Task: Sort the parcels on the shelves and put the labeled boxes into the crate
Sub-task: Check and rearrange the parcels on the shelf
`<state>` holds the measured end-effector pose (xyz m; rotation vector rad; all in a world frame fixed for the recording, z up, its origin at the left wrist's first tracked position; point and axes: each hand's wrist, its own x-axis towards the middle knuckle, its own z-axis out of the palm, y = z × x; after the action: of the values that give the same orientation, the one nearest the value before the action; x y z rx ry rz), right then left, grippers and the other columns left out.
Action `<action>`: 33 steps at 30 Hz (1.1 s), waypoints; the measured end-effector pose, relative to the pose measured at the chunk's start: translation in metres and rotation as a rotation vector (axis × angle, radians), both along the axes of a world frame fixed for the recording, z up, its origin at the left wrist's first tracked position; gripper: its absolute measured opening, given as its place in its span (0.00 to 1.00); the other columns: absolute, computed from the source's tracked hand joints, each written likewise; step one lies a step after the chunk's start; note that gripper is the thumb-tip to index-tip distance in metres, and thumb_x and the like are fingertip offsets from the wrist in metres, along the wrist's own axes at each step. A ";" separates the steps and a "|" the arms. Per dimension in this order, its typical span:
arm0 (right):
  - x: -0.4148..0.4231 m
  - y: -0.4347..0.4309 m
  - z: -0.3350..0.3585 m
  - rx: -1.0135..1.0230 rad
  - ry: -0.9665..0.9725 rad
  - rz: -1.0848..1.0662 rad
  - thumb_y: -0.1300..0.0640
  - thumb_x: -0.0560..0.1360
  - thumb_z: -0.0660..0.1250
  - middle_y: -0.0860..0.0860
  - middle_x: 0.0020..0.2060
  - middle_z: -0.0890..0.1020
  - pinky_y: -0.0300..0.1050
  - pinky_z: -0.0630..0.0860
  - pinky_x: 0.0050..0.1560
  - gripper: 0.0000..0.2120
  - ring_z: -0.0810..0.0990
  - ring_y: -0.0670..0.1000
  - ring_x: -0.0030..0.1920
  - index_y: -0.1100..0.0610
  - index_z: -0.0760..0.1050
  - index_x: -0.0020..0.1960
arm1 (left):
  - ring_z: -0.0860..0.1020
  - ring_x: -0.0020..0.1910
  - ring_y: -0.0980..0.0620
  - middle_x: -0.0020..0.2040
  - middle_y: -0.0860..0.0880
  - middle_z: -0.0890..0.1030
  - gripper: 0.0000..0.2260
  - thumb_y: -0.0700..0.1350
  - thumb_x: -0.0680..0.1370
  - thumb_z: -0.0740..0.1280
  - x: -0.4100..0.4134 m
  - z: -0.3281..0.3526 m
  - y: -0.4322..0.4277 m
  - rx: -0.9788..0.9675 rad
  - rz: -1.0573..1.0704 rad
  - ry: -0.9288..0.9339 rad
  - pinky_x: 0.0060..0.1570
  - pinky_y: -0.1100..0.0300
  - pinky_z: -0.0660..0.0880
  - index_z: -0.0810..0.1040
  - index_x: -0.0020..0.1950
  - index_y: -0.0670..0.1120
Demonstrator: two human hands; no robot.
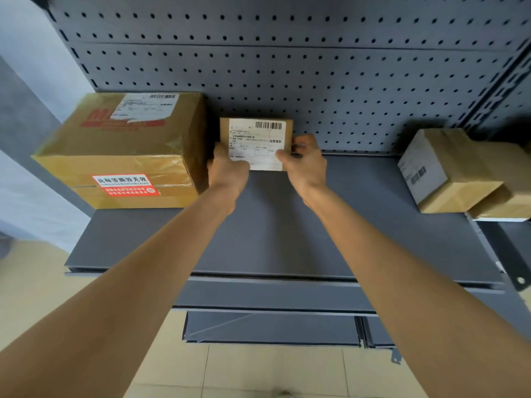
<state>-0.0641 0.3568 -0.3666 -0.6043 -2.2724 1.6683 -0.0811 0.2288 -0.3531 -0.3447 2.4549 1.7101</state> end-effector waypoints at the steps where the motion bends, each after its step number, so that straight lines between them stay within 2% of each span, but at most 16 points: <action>1: 0.000 -0.001 0.000 0.002 0.008 -0.004 0.57 0.73 0.69 0.49 0.51 0.81 0.45 0.75 0.57 0.16 0.79 0.50 0.52 0.58 0.72 0.59 | 0.68 0.69 0.46 0.72 0.47 0.67 0.32 0.40 0.75 0.63 0.002 0.003 0.005 0.033 0.000 -0.028 0.67 0.53 0.66 0.56 0.77 0.49; 4: 0.003 -0.004 -0.005 0.009 0.066 -0.019 0.60 0.72 0.70 0.50 0.51 0.81 0.44 0.76 0.55 0.15 0.79 0.48 0.49 0.58 0.71 0.58 | 0.62 0.72 0.47 0.77 0.46 0.53 0.39 0.40 0.78 0.64 0.006 0.003 0.015 0.075 0.024 -0.051 0.67 0.56 0.62 0.41 0.79 0.48; 6: 0.005 -0.006 -0.009 0.024 0.093 -0.026 0.61 0.72 0.70 0.49 0.49 0.81 0.43 0.77 0.54 0.15 0.80 0.49 0.48 0.58 0.71 0.57 | 0.64 0.70 0.46 0.77 0.46 0.50 0.38 0.40 0.78 0.64 0.007 0.000 0.017 0.042 0.043 -0.054 0.63 0.58 0.64 0.42 0.79 0.48; 8: 0.005 -0.008 -0.012 0.046 0.066 -0.001 0.63 0.73 0.69 0.48 0.47 0.80 0.43 0.77 0.53 0.15 0.80 0.49 0.47 0.59 0.71 0.57 | 0.67 0.66 0.44 0.74 0.45 0.53 0.34 0.42 0.78 0.64 0.003 -0.002 0.015 -0.024 0.090 -0.119 0.61 0.59 0.66 0.48 0.79 0.47; 11: 0.003 -0.009 -0.015 0.059 -0.014 0.052 0.64 0.74 0.68 0.51 0.51 0.82 0.39 0.76 0.52 0.15 0.81 0.50 0.49 0.59 0.73 0.60 | 0.70 0.57 0.46 0.73 0.46 0.59 0.33 0.45 0.76 0.66 -0.002 0.000 0.011 -0.020 0.114 -0.259 0.59 0.52 0.75 0.54 0.78 0.45; 13: 0.003 -0.010 -0.015 0.053 -0.046 0.099 0.66 0.74 0.66 0.53 0.55 0.82 0.39 0.75 0.56 0.19 0.81 0.51 0.55 0.58 0.74 0.64 | 0.70 0.62 0.46 0.74 0.48 0.62 0.35 0.45 0.74 0.67 -0.003 -0.001 0.010 0.026 0.109 -0.277 0.62 0.49 0.73 0.55 0.78 0.46; 16: 0.011 -0.010 -0.009 0.047 -0.092 0.179 0.66 0.76 0.65 0.55 0.63 0.78 0.40 0.71 0.64 0.25 0.77 0.52 0.63 0.55 0.69 0.71 | 0.66 0.70 0.46 0.75 0.50 0.63 0.37 0.43 0.73 0.67 0.000 -0.003 0.011 0.084 0.108 -0.227 0.67 0.47 0.68 0.52 0.78 0.47; 19: 0.023 0.005 0.000 0.066 -0.131 0.163 0.66 0.76 0.63 0.55 0.68 0.74 0.42 0.68 0.68 0.28 0.72 0.52 0.68 0.55 0.63 0.75 | 0.68 0.68 0.47 0.72 0.49 0.67 0.31 0.40 0.76 0.66 0.005 -0.006 0.015 0.098 0.085 -0.210 0.66 0.52 0.69 0.57 0.76 0.46; 22: 0.038 0.036 0.011 0.152 -0.120 0.096 0.66 0.77 0.62 0.56 0.68 0.74 0.42 0.69 0.66 0.26 0.73 0.54 0.67 0.55 0.65 0.74 | 0.71 0.63 0.45 0.68 0.45 0.71 0.25 0.42 0.76 0.64 0.016 0.002 0.029 0.024 0.050 -0.195 0.59 0.53 0.71 0.63 0.72 0.44; 25: 0.063 0.081 0.029 0.329 -0.058 -0.047 0.66 0.77 0.60 0.57 0.62 0.79 0.40 0.71 0.61 0.21 0.77 0.55 0.62 0.57 0.72 0.69 | 0.73 0.52 0.46 0.57 0.45 0.76 0.15 0.41 0.77 0.63 0.029 0.010 0.063 -0.015 -0.032 -0.188 0.48 0.57 0.70 0.73 0.63 0.42; 27: 0.082 0.115 0.037 0.510 -0.042 -0.180 0.64 0.77 0.59 0.58 0.56 0.82 0.44 0.71 0.59 0.16 0.77 0.58 0.58 0.60 0.76 0.63 | 0.71 0.44 0.49 0.45 0.47 0.75 0.03 0.39 0.78 0.63 0.041 0.014 0.095 -0.004 -0.119 -0.173 0.46 0.58 0.69 0.75 0.45 0.43; 28: 0.092 0.133 0.040 0.616 -0.053 -0.249 0.62 0.77 0.58 0.60 0.54 0.81 0.46 0.69 0.57 0.15 0.75 0.60 0.58 0.61 0.78 0.60 | 0.73 0.44 0.49 0.43 0.47 0.75 0.06 0.38 0.78 0.63 0.049 0.017 0.112 0.013 -0.176 -0.165 0.47 0.59 0.70 0.74 0.42 0.45; 29: 0.102 0.152 0.042 0.722 -0.078 -0.317 0.58 0.77 0.57 0.60 0.54 0.81 0.47 0.66 0.56 0.16 0.73 0.61 0.58 0.62 0.78 0.58 | 0.75 0.47 0.48 0.47 0.47 0.77 0.05 0.39 0.78 0.63 0.056 0.016 0.130 0.034 -0.246 -0.164 0.50 0.58 0.71 0.77 0.45 0.45; 30: 0.112 0.171 0.043 0.786 -0.107 -0.387 0.54 0.76 0.56 0.60 0.56 0.79 0.48 0.64 0.55 0.19 0.71 0.61 0.59 0.61 0.77 0.60 | 0.76 0.54 0.47 0.54 0.46 0.79 0.06 0.40 0.78 0.63 0.066 0.017 0.147 0.054 -0.302 -0.155 0.56 0.58 0.73 0.79 0.53 0.44; 31: 0.122 0.188 0.045 0.797 -0.162 -0.441 0.50 0.76 0.58 0.59 0.60 0.76 0.49 0.63 0.58 0.21 0.68 0.61 0.62 0.60 0.74 0.63 | 0.75 0.60 0.47 0.60 0.46 0.78 0.12 0.41 0.79 0.64 0.074 0.017 0.164 0.080 -0.347 -0.157 0.61 0.57 0.72 0.77 0.61 0.44; 33: 0.140 0.214 0.046 0.759 -0.335 -0.482 0.42 0.76 0.61 0.59 0.69 0.68 0.53 0.59 0.67 0.30 0.61 0.62 0.69 0.60 0.68 0.70 | 0.74 0.64 0.47 0.66 0.45 0.75 0.16 0.43 0.80 0.63 0.090 0.019 0.196 0.131 -0.409 -0.158 0.65 0.54 0.71 0.73 0.68 0.44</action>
<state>0.0764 0.5712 -0.3211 -1.1504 -2.4509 0.4491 0.0093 0.4247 -0.3342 0.0365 2.1064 1.5872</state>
